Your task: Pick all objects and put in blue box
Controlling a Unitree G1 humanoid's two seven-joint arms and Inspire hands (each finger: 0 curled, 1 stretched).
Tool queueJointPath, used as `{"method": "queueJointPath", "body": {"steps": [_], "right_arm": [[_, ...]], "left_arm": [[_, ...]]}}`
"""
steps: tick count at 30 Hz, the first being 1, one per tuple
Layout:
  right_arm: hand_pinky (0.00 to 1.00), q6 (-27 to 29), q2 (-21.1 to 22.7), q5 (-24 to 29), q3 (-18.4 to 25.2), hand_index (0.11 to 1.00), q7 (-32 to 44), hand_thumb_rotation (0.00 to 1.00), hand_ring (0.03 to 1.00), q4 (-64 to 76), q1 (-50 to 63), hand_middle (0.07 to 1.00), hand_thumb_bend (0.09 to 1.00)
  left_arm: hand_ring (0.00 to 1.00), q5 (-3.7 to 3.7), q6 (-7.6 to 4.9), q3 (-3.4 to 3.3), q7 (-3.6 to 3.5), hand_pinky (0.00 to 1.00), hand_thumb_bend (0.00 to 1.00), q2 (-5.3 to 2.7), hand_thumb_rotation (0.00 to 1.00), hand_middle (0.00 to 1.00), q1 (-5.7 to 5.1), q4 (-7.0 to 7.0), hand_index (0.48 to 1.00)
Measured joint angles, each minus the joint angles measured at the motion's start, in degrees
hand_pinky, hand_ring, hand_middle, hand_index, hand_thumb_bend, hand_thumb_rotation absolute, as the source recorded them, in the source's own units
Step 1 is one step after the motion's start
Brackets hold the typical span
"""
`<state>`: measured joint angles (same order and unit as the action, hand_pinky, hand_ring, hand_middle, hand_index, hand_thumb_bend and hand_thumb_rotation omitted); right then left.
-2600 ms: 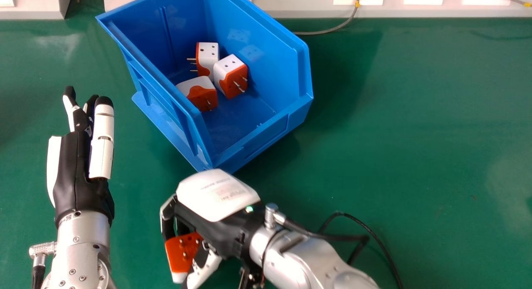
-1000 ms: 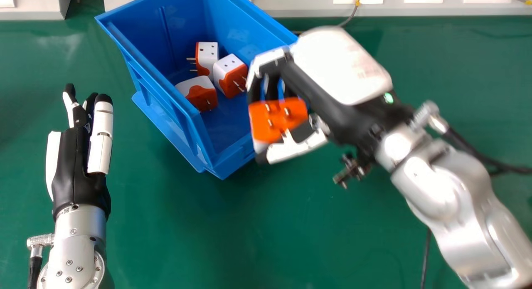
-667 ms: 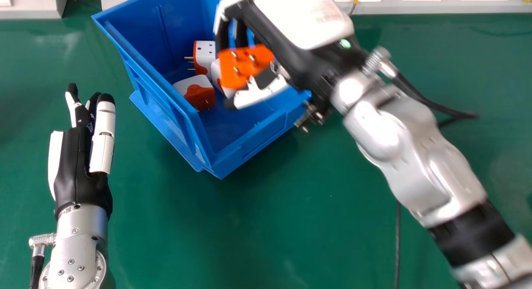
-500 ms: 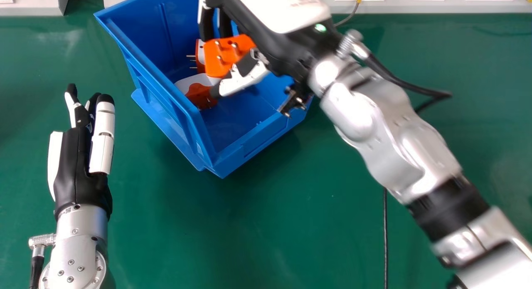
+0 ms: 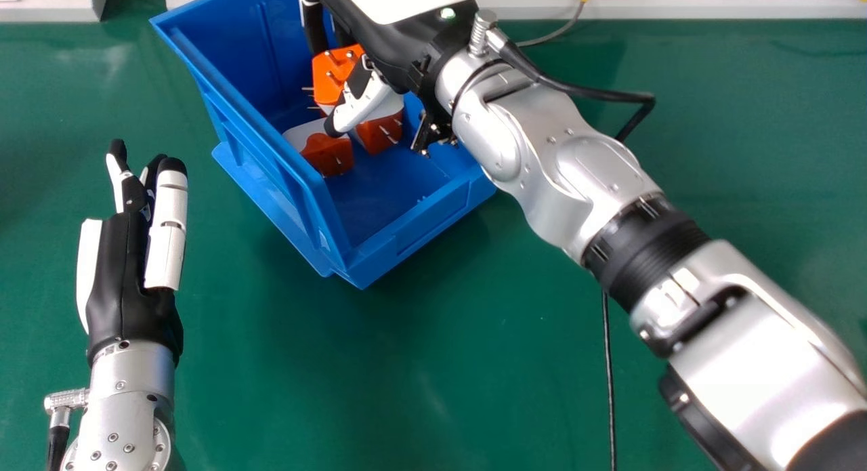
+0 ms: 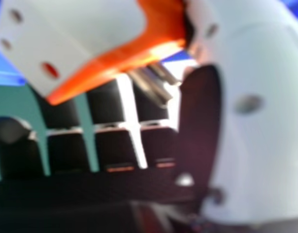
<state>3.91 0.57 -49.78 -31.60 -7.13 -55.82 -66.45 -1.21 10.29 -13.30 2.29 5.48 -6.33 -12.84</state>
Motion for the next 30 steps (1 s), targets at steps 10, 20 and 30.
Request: {"method": "queueJointPath", "body": {"steps": [10, 20, 30], "right_arm": [[0.03, 2.0, -1.5, -0.3, -2.8, 0.487, -5.4, 0.12, 0.066, -10.2, -3.5, 0.13, 0.513], [0.04, 1.7, -2.8, 0.1, -3.0, 0.49, -5.9, 0.1, 0.079, -12.7, -4.7, 0.182, 0.515], [0.2, 0.6, -3.3, 0.3, -3.0, 0.48, -6.1, 0.03, 0.269, -12.8, -4.7, 0.386, 0.524]], "left_arm": [[0.98, -1.02, -0.02, 0.11, 0.17, 0.97, 0.26, -0.44, 0.9, 0.98, -0.33, -0.4, 0.987], [0.98, -0.73, 0.21, 0.95, 1.55, 0.97, 0.26, -0.67, 0.9, 0.98, -0.35, -1.59, 0.984], [0.98, -0.88, 0.98, 1.38, 1.7, 0.97, 0.26, -0.67, 0.9, 0.98, -0.29, -1.66, 0.981]]}}
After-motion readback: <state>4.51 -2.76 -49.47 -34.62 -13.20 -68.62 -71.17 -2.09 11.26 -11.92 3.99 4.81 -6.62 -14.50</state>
